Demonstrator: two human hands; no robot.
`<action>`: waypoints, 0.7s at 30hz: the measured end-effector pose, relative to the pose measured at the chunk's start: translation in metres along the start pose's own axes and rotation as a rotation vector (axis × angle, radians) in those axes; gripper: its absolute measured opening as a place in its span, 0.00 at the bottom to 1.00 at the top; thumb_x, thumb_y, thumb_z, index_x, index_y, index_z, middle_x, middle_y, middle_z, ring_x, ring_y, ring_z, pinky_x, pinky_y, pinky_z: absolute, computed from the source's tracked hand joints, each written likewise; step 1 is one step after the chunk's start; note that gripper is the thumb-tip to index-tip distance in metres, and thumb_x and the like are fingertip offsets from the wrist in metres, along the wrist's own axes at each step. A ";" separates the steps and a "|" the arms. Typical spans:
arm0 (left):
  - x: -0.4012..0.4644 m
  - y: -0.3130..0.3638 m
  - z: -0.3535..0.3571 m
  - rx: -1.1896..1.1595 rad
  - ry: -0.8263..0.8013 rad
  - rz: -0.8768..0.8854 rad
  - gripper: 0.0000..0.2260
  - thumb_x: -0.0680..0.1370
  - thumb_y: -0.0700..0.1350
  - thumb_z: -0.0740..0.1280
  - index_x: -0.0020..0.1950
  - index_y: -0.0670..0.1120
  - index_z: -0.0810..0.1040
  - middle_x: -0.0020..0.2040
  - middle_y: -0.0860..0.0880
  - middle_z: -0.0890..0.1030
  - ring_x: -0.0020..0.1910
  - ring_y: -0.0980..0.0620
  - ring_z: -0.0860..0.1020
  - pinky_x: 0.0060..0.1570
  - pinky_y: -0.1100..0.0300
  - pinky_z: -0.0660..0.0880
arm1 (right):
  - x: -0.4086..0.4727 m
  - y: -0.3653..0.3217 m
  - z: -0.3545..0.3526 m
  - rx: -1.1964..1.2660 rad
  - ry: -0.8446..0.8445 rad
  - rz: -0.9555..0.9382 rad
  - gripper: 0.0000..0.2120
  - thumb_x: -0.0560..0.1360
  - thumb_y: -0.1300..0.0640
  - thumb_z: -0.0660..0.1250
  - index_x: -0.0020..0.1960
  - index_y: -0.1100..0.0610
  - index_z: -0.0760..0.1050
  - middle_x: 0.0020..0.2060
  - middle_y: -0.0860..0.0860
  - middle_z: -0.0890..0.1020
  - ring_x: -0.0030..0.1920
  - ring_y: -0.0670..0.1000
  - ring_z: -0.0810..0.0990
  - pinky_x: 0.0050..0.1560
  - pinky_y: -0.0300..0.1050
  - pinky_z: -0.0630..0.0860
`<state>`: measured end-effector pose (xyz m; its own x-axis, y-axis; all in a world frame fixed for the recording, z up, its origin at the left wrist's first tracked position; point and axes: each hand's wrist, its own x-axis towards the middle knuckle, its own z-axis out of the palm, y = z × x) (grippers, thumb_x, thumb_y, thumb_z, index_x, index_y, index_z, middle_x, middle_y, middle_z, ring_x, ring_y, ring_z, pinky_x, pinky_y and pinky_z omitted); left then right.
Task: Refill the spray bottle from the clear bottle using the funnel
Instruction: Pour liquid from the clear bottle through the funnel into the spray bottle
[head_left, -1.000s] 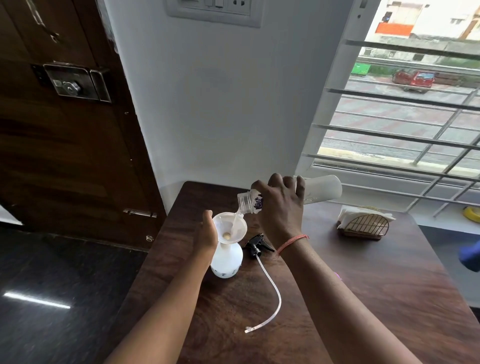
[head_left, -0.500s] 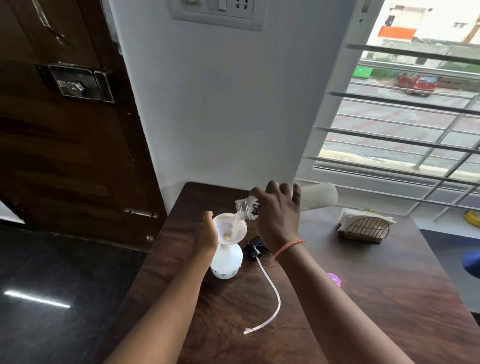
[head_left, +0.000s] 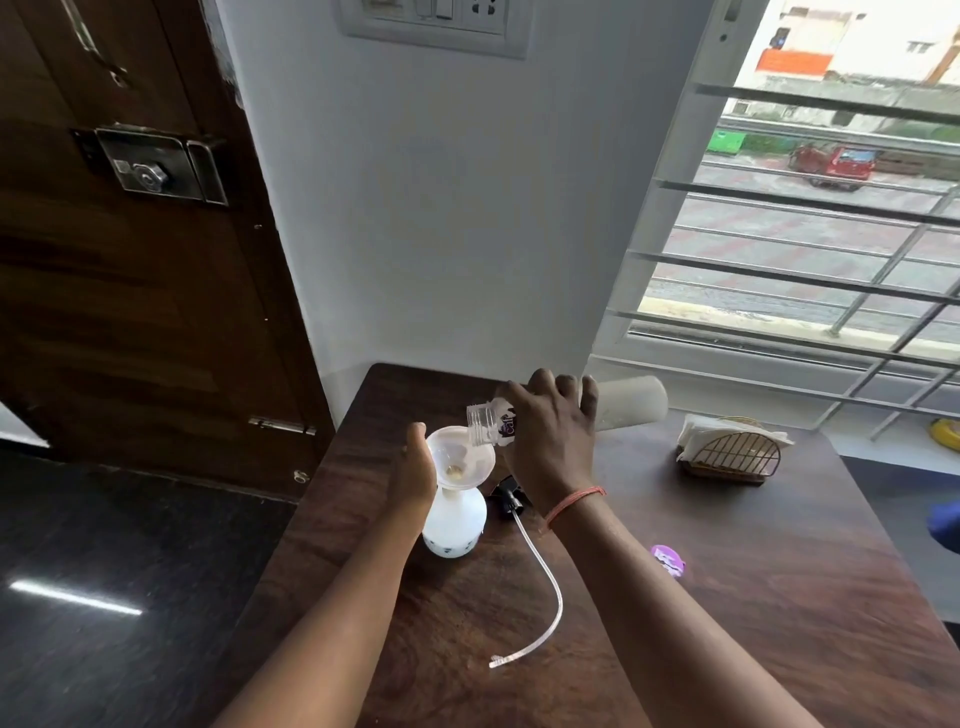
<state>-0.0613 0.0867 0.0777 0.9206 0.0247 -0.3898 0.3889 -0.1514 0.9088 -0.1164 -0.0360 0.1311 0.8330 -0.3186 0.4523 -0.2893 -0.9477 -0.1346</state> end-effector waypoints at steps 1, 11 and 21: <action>0.000 0.000 0.000 0.002 -0.015 0.009 0.21 0.82 0.55 0.49 0.66 0.44 0.70 0.66 0.40 0.72 0.64 0.42 0.71 0.65 0.46 0.69 | 0.000 0.000 0.001 0.041 -0.034 0.031 0.23 0.57 0.63 0.68 0.50 0.45 0.78 0.43 0.50 0.76 0.49 0.58 0.73 0.64 0.58 0.61; 0.000 0.006 -0.015 -0.049 -0.265 -0.102 0.28 0.72 0.72 0.53 0.41 0.47 0.72 0.32 0.46 0.70 0.26 0.53 0.64 0.27 0.63 0.61 | -0.005 0.015 0.005 0.997 -0.375 0.556 0.26 0.60 0.73 0.68 0.49 0.46 0.75 0.38 0.49 0.79 0.36 0.50 0.77 0.35 0.39 0.79; -0.003 0.007 -0.026 0.093 -0.282 0.025 0.27 0.72 0.71 0.55 0.40 0.48 0.76 0.33 0.50 0.72 0.31 0.54 0.70 0.33 0.61 0.66 | -0.011 0.049 0.026 1.064 -0.119 0.702 0.29 0.52 0.60 0.76 0.49 0.43 0.71 0.46 0.52 0.80 0.45 0.55 0.79 0.46 0.48 0.78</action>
<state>-0.0608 0.1109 0.0892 0.8782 -0.2542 -0.4052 0.3490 -0.2387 0.9062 -0.1276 -0.0790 0.0962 0.7084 -0.7017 -0.0762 -0.2102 -0.1066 -0.9718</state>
